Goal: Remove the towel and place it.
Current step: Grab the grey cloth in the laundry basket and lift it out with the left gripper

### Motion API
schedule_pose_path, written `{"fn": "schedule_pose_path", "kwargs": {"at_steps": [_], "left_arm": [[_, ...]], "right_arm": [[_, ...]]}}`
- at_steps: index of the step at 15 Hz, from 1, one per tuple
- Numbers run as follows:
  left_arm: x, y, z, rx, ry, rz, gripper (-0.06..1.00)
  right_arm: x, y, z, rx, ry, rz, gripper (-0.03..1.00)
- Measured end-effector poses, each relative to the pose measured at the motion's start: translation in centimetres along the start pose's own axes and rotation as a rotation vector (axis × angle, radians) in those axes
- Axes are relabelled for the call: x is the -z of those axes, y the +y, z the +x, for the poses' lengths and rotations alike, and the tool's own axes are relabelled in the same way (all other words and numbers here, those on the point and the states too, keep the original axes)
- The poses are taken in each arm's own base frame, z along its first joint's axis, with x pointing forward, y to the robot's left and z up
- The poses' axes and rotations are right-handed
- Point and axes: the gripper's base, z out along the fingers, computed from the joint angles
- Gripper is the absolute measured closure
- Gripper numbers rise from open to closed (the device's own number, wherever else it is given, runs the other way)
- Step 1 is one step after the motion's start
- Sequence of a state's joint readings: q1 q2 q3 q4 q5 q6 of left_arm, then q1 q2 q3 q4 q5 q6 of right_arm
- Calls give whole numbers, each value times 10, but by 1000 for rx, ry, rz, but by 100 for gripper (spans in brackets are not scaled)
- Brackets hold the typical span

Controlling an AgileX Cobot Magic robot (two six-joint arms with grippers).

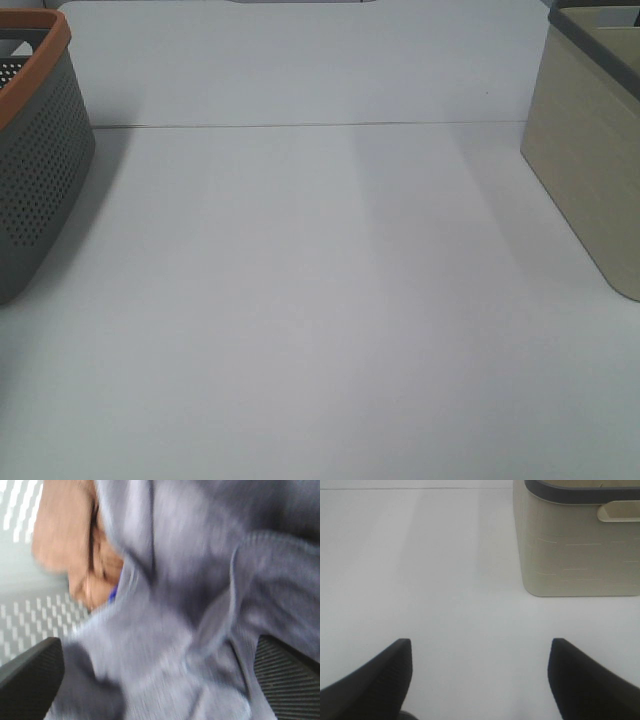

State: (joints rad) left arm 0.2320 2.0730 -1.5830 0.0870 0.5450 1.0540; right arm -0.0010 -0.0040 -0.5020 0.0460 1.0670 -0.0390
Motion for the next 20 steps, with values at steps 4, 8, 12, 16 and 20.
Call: {"fn": "schedule_pose_path", "kwargs": {"at_steps": [4, 8, 12, 16, 20], "left_arm": [[-24, -18, -10, -110, 1, 53, -2], [-28, -22, -12, -170, 0, 64, 16], [-31, -24, -12, -173, 2, 70, 63], [-31, -24, -12, -125, 3, 69, 69], [-31, -24, -11, -120, 5, 72, 93]], "right_arm": [[0, 0, 0, 0, 0, 0, 22], [0, 0, 0, 0, 0, 0, 22], [0, 0, 0, 0, 0, 0, 22], [0, 0, 0, 0, 0, 0, 22], [0, 0, 0, 0, 0, 0, 22]]}}
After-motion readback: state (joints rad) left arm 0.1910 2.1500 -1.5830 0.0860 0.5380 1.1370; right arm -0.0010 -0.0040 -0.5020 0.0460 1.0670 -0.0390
